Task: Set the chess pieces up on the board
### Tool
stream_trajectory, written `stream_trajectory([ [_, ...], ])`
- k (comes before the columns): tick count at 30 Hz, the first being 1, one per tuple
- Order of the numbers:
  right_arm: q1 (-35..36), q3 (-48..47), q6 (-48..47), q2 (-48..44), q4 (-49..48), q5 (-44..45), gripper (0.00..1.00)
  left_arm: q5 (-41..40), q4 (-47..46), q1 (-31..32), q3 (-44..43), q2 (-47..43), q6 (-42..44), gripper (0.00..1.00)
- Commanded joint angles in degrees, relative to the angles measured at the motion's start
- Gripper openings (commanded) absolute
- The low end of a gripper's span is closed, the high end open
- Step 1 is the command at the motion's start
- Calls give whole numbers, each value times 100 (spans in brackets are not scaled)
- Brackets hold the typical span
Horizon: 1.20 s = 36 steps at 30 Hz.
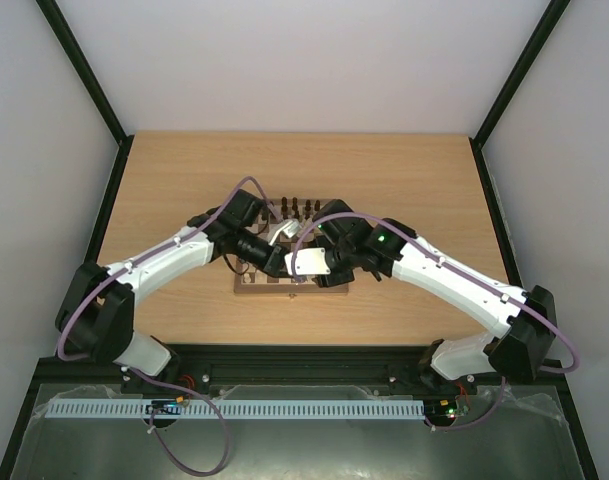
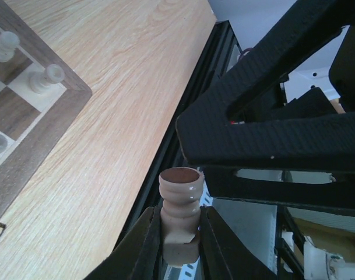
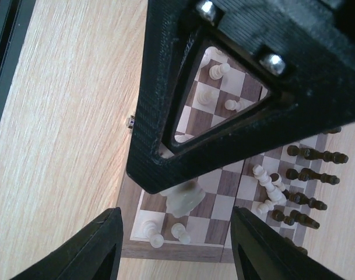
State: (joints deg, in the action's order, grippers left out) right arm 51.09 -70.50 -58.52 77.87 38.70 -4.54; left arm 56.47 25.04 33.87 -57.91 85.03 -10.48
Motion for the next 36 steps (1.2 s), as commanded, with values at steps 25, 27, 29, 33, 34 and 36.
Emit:
stream_trajectory([
  [25,410,537,556,-295,-236,412,17,39,-158,-35,-178,-88,-99,39],
  [27,176,423,957,-313,-238,-153,17,-118,-513,-209,89,-437,-303,44],
  [29,-128,379,1346,-306,-283,-769,17,-312,-1045,-389,448,-878,-589,47],
  [33,-651,569,2169,-319,-570,-1932,16,-1048,-1803,-429,1101,-1670,-826,50],
  [34,-760,611,2378,-310,-646,-2224,16,-1197,-2009,-399,1246,-1831,-896,50],
  [36,-981,664,2730,-265,-749,-2788,16,-1373,-2431,-323,1520,-2126,-968,49],
])
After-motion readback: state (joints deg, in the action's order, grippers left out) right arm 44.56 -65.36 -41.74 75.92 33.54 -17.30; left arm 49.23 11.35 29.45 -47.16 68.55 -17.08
